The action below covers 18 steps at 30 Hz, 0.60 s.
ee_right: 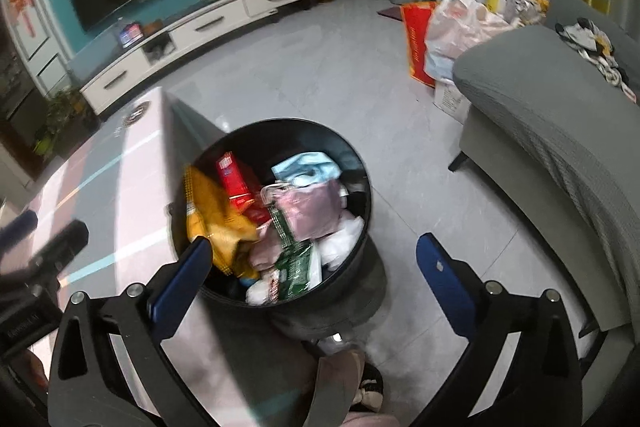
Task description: Collect trash
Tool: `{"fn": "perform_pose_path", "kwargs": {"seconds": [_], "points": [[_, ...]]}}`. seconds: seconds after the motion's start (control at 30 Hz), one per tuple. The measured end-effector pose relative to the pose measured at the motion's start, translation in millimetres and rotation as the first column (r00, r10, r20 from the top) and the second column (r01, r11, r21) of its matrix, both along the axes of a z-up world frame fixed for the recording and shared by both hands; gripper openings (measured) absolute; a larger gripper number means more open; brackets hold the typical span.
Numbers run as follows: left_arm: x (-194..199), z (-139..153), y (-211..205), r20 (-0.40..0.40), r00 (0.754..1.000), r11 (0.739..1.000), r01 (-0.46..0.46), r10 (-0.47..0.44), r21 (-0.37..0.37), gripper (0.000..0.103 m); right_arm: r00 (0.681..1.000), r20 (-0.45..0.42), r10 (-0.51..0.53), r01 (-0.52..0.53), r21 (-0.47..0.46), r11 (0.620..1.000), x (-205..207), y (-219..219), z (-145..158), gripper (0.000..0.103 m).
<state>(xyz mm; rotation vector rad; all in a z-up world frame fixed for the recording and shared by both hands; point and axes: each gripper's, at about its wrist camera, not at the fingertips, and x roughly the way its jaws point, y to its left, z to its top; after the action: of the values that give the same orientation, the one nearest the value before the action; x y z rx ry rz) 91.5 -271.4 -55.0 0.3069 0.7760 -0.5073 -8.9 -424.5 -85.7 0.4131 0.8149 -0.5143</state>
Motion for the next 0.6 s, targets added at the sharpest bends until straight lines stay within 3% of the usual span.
{"fn": "perform_pose_path", "kwargs": {"seconds": [0.13, 0.43, 0.6], "points": [[-13, 27, 25, -0.015, 1.000, 0.999, -0.012, 0.011, -0.051, 0.100, 0.998, 0.018, 0.054, -0.052, -0.063, 0.997, -10, 32, 33, 0.100], [-37, 78, 60, 0.008, 0.997, 0.995, -0.078, 0.078, -0.067, 0.100, 0.996, 0.050, 0.079, -0.072, -0.135, 0.988, -39, 66, 104, 0.100], [-44, 92, 77, 0.018, 0.995, 0.993, -0.095, 0.097, -0.072, 0.100, 0.995, 0.013, 0.100, -0.097, -0.158, 0.983, -41, 80, 111, 0.100]]}}
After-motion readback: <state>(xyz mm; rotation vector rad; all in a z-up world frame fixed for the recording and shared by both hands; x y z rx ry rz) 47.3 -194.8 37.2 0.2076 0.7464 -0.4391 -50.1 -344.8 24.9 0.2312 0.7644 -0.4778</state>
